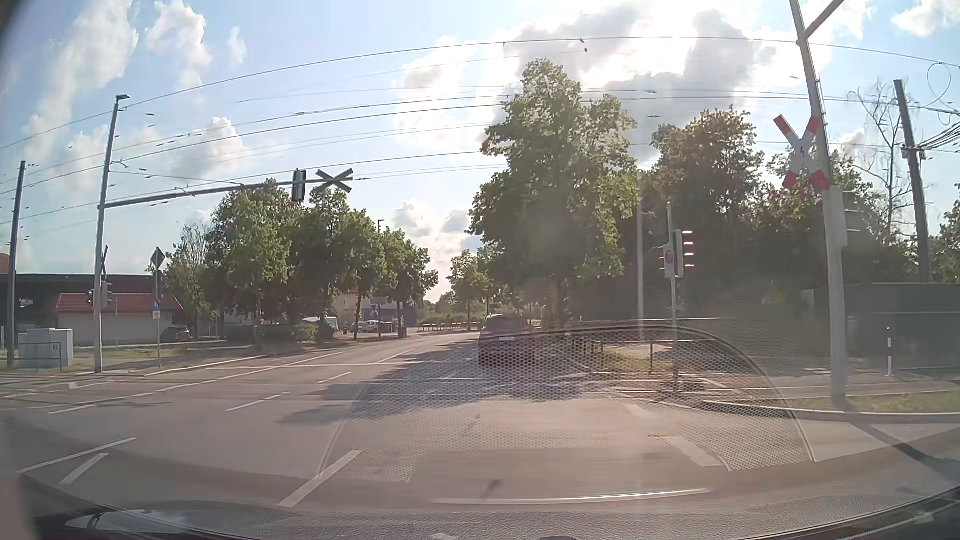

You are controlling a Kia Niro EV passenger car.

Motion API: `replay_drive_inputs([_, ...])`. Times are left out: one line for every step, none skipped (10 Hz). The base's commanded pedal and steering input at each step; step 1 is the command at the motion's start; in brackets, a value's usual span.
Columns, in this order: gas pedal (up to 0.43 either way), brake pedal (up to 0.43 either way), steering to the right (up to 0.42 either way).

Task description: Follow the waypoints while adhering to traffic rules and regulations

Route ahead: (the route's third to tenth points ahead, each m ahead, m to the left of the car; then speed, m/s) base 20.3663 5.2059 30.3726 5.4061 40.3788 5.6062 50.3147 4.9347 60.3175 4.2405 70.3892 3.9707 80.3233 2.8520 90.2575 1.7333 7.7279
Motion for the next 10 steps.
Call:
replay_drive_inputs([0.240, 0.012, 0.002])
replay_drive_inputs([0.240, 0.012, 0.003])
replay_drive_inputs([0.240, 0.012, 0.003])
replay_drive_inputs([0.240, 0.012, 0.003])
replay_drive_inputs([0.240, 0.012, 0.003])
replay_drive_inputs([0.157, 0.012, 0.001])
replay_drive_inputs([0.028, 0.012, -0.005])
replay_drive_inputs([0.028, 0.012, -0.009])
replay_drive_inputs([0.059, 0.012, -0.010])
replay_drive_inputs([0.189, 0.012, -0.010])
